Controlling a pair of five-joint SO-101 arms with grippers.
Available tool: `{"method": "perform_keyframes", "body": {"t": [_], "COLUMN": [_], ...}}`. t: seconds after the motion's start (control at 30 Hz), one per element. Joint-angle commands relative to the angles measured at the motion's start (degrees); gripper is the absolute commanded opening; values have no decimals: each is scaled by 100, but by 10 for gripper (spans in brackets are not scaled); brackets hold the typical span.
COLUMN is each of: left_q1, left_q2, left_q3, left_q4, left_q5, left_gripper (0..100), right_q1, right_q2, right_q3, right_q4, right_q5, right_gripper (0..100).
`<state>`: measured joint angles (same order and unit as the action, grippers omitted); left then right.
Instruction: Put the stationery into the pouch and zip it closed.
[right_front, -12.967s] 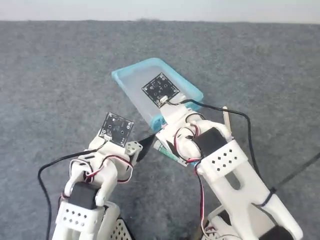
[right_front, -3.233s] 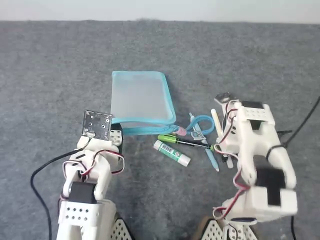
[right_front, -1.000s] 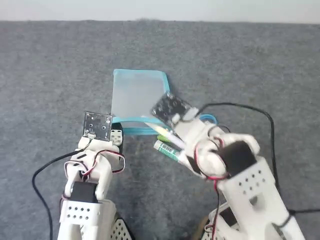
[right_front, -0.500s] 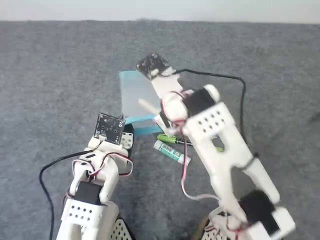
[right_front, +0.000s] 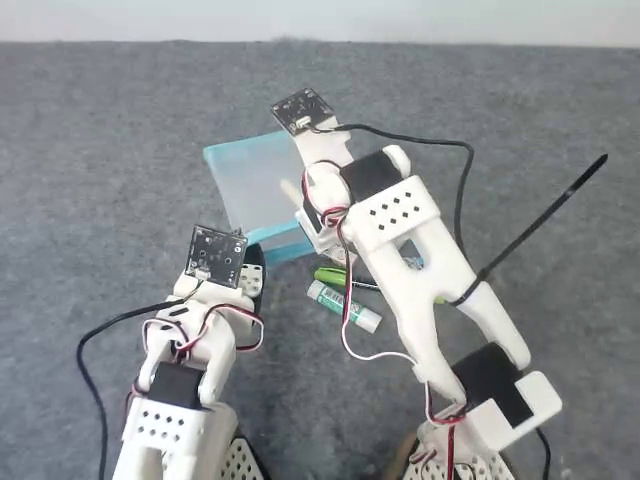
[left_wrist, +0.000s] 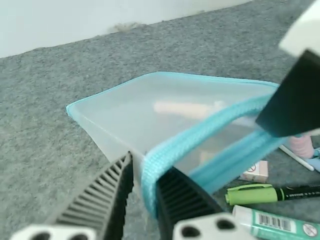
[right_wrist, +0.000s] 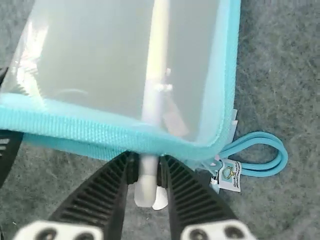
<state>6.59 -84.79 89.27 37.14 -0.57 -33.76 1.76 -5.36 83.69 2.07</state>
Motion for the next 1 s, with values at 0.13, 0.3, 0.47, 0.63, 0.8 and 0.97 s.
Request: {"method": "perform_keyframes", "body": {"t": [0.13, 0.3, 0.47, 0.63, 0.8, 0.97], "left_q1": [132, 105, 97, 88, 79, 79], "left_q2": [53, 53, 53, 53, 53, 44], "left_q3": [-92, -92, -92, -84, -84, -75], "left_q4": [-176, -176, -176, -176, -176, -105], "left_q5": [18, 18, 18, 18, 9, 9], "left_gripper": [12, 12, 12, 12, 12, 12], "right_q1": [-22, -22, 277, 892, 1631, 2141], "right_q2": [-101, -558, -1684, -2422, -2563, -2712], "right_q3": [-457, -457, -422, -422, -9, 1415], "right_q4": [40, 48, 75, 655, 1226, 831], "right_q5": [396, 484, 756, 985, 1275, 1802], "right_gripper": [344, 351, 351, 351, 351, 351]}}
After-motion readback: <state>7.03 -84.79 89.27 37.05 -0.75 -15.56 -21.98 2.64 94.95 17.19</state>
